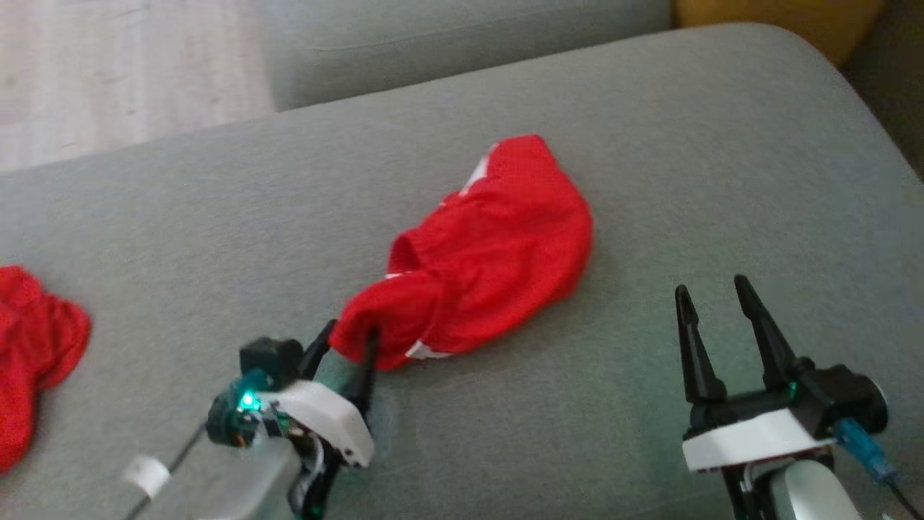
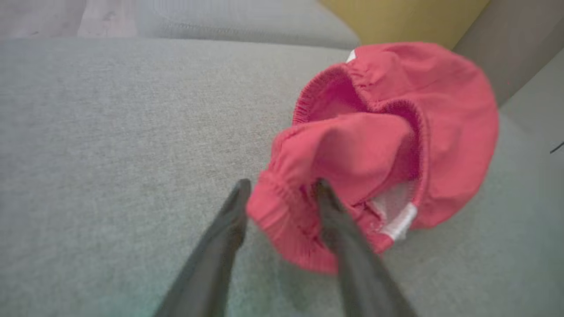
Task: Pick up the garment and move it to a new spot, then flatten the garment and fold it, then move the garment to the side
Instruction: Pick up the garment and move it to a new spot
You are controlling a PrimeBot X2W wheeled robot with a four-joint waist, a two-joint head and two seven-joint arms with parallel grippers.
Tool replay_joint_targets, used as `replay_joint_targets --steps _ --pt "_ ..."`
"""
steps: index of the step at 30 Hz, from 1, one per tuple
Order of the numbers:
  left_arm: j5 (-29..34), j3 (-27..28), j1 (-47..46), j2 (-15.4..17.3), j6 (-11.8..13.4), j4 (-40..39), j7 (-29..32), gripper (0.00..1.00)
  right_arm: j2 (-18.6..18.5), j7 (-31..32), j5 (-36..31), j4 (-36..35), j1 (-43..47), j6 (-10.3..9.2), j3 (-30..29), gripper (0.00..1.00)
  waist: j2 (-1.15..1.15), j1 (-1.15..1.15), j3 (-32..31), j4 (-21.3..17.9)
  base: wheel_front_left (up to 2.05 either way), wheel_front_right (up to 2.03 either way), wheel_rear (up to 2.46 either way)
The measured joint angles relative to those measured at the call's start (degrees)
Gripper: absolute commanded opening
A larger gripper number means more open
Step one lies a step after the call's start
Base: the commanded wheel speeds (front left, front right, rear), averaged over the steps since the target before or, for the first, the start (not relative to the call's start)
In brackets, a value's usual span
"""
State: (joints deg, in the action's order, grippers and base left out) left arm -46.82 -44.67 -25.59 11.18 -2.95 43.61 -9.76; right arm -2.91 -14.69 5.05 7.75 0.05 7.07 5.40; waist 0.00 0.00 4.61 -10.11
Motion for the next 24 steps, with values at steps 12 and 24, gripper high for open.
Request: replay_joint_targets --steps 12,24 --pt "24.5 16.8 17.5 -2.6 10.7 -27.2 -4.7 1.0 0.2 0.0 0.0 3.3 4.3 0.0 -1.8 1.0 0.0 -0.01 -5.7 11.4 0.0 0.0 0.0" --pt "35.4 29.6 33.8 -6.4 8.9 -42.0 -4.7 1.0 0.3 0.0 0.7 4.2 8.9 0.0 -1.6 1.0 0.0 -0.02 -10.2 16.8 0.0 0.0 0.0"
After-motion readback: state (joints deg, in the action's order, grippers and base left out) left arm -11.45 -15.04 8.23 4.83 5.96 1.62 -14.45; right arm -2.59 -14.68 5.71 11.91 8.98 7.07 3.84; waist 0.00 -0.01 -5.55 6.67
